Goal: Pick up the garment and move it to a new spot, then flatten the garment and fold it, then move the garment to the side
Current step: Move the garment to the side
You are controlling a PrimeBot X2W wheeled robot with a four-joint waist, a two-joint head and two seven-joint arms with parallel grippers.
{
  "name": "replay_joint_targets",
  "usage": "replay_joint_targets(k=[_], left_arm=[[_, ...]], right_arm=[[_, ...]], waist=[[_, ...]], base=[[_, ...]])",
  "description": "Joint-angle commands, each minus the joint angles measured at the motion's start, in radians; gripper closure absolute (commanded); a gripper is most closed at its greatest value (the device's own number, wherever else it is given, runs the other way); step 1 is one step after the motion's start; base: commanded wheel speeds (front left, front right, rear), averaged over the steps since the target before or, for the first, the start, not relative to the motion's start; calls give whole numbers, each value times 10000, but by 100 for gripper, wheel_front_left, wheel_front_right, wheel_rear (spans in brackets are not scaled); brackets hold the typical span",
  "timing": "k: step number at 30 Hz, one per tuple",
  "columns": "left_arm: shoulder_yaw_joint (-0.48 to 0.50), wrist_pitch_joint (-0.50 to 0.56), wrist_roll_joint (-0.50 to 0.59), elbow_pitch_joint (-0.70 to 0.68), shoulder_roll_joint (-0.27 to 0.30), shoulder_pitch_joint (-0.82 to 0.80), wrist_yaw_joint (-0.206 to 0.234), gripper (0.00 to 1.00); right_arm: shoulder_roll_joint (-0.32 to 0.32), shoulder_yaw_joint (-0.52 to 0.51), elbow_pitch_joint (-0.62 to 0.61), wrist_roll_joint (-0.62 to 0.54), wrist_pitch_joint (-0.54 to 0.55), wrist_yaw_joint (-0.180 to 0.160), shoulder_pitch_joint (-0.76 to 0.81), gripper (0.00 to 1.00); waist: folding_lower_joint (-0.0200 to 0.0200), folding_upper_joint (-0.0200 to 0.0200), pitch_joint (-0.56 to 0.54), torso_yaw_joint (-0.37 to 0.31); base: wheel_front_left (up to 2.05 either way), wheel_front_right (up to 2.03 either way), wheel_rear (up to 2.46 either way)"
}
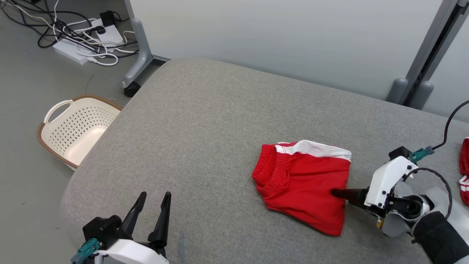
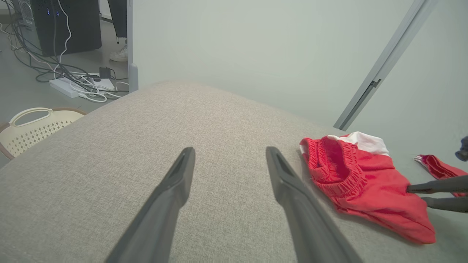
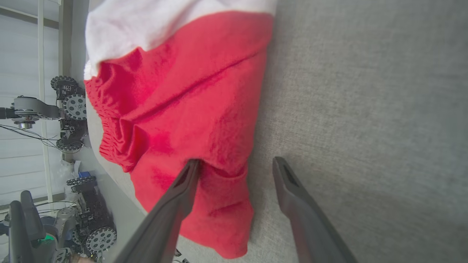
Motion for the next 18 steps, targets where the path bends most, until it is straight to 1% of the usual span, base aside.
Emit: replay_joint_targets(k=[1, 8, 15, 16, 17, 18], left_arm=[[13, -22, 8, 40, 2, -167, -36, 0], [3, -61, 1, 233, -38, -253, -126, 0], [-18, -70, 17, 359, -95, -260, -179, 0], [-18, -71, 22, 373, -108, -279, -189, 0], [-18, -74, 27, 382, -119, -300, -201, 0], [-9, -77, 28, 402, -124, -319, -210, 0]], right_arm=[[3, 11, 66, 72, 188, 25, -90, 0], [20, 50, 460, -18, 653, 25, -335, 0], [188, -133, 849, 155, 570, 25, -556, 0], [213, -136, 894, 148, 562, 25, -587, 9], [243, -139, 928, 134, 543, 25, -626, 37], [286, -155, 935, 145, 528, 25, -659, 50]], waist=[[0, 0, 44, 63], [0, 0, 105, 271], [0, 0, 150, 398], [0, 0, 160, 410], [0, 0, 169, 419], [0, 0, 179, 419]], base=[[0, 0, 0], [0, 0, 0], [0, 0, 0], [0, 0, 0], [0, 0, 0], [0, 0, 0]])
